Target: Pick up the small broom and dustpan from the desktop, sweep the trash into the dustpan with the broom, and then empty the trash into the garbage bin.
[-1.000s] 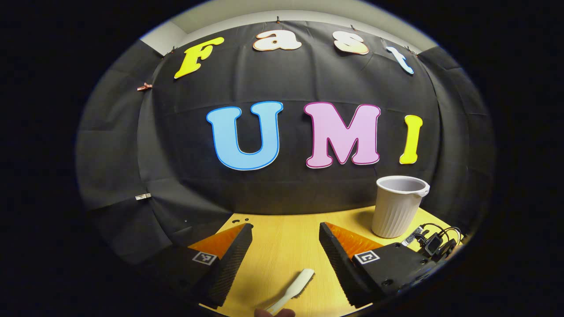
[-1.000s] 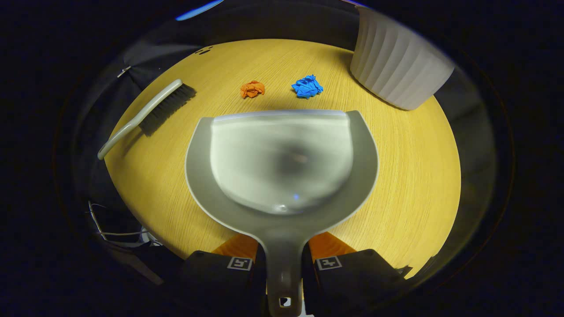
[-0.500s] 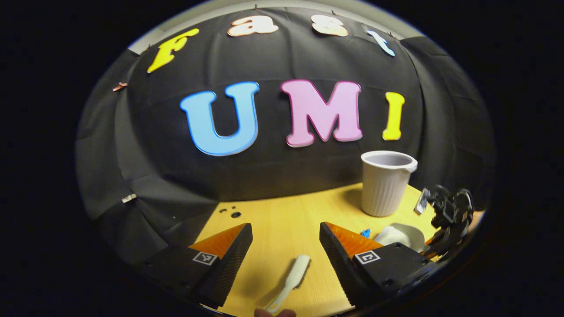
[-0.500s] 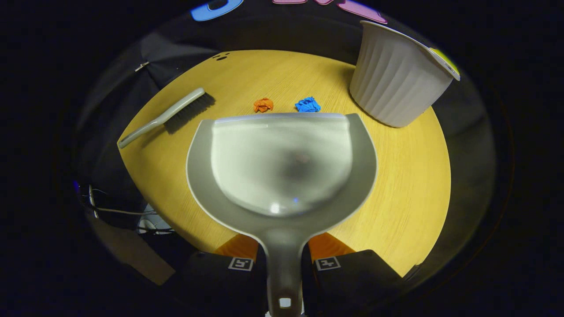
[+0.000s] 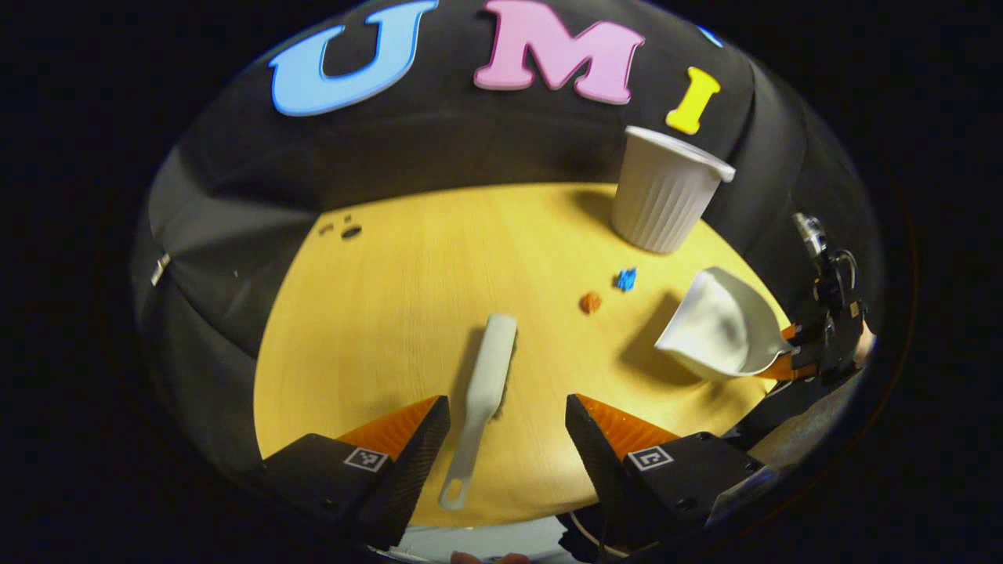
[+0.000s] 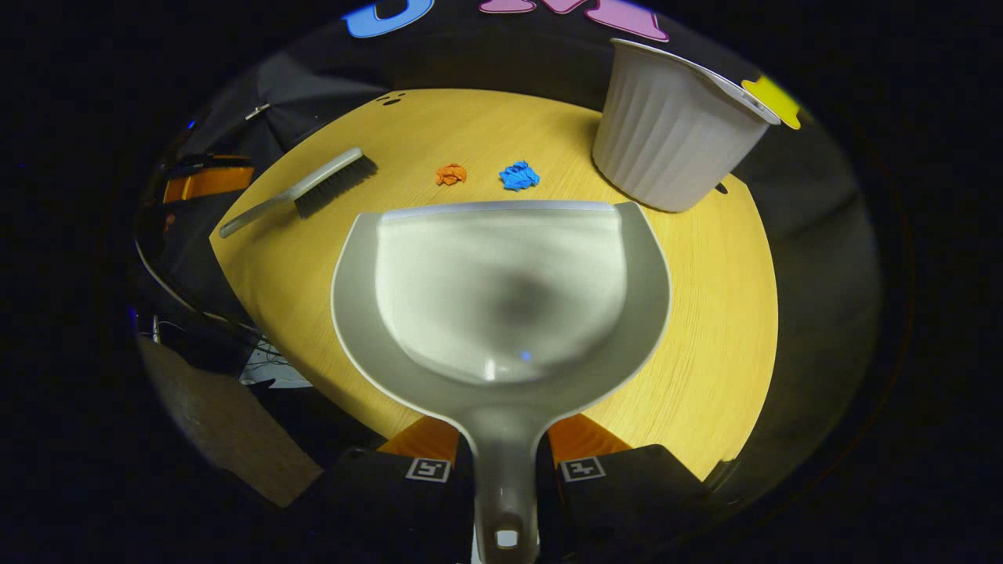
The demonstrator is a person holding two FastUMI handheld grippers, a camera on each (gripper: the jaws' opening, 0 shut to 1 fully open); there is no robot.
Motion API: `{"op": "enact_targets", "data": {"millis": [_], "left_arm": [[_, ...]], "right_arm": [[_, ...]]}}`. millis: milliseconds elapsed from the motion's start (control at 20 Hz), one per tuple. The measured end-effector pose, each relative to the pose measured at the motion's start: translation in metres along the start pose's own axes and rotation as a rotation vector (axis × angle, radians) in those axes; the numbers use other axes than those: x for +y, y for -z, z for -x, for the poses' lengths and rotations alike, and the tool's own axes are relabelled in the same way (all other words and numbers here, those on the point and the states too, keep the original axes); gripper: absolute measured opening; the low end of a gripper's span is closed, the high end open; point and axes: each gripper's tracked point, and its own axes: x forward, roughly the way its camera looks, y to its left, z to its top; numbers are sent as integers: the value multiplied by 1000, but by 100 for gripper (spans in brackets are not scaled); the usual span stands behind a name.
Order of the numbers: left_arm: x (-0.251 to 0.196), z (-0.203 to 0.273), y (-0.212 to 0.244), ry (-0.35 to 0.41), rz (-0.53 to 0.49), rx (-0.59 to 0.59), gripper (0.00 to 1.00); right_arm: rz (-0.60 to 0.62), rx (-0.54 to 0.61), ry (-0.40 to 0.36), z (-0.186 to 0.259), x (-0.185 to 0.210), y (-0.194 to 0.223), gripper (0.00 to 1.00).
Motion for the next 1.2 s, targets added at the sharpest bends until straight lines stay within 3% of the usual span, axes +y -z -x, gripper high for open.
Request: {"op": "enact_targets", "data": {"millis": [300,700,750,900,950,1000,1100,1150,1200], "left_arm": [[36,-66,47,-28,-28,233,92],[41,-103,56,-19,-71,330,82],[42,-103,54,-21,-78,336,81],[39,-107,49,-11,-105,343,76],[36,-109,49,-8,-114,345,66],[35,-110,47,-6,-119,343,66],[35,-113,45,-5,-125,342,51],[35,-111,43,-6,-134,342,36],[36,-112,42,-10,-129,344,30]], "right_arm": [[-36,12,20,3,-7,11,36],[-72,33,26,3,-9,18,36],[-73,36,25,2,-8,19,32],[-70,45,26,1,-8,19,36],[-70,48,24,-1,-8,19,36],[-70,49,21,-1,-7,18,36],[-68,55,11,-3,-5,16,32],[-66,64,5,-4,-4,16,32],[-64,87,5,-3,-4,17,36]]}}
